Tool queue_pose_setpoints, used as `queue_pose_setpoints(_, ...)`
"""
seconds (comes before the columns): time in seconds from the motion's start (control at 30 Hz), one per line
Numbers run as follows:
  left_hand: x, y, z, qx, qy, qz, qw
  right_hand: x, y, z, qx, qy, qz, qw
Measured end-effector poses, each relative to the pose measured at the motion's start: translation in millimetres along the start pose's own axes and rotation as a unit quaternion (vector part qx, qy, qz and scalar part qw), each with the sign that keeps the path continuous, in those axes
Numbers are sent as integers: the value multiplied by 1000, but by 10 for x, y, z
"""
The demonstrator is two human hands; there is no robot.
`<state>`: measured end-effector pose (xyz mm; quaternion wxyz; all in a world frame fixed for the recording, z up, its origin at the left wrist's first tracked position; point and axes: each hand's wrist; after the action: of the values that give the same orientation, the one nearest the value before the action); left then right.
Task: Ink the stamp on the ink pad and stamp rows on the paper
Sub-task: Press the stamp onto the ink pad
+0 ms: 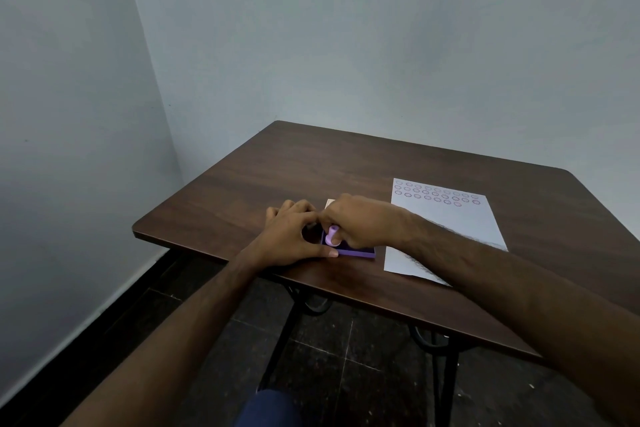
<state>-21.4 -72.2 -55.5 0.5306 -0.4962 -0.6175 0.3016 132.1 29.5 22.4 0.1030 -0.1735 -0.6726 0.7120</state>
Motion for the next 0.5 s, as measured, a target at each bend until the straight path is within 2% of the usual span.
queue_pose_setpoints(0.2,-6,-2,-5,-6,5,-4,1000,44,65,9,-4,25,-4,1000)
queue_pose_setpoints(0.4,-7,8,8,-22,3,-4,1000,1,-15,-15,35,-38,19,998)
queue_pose_setpoints(0.5,-11,18,13,-20,2,-17,1000,24,-14,5,26,-29,20,999)
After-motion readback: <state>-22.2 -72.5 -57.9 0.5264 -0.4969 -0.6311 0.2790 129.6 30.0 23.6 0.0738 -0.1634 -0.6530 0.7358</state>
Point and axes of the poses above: each hand's wrist, its own x-axis towards the middle knuckle, its own y-axis out of the palm, z = x × y, and after that the axes turned 12 degrees about y, right-handed
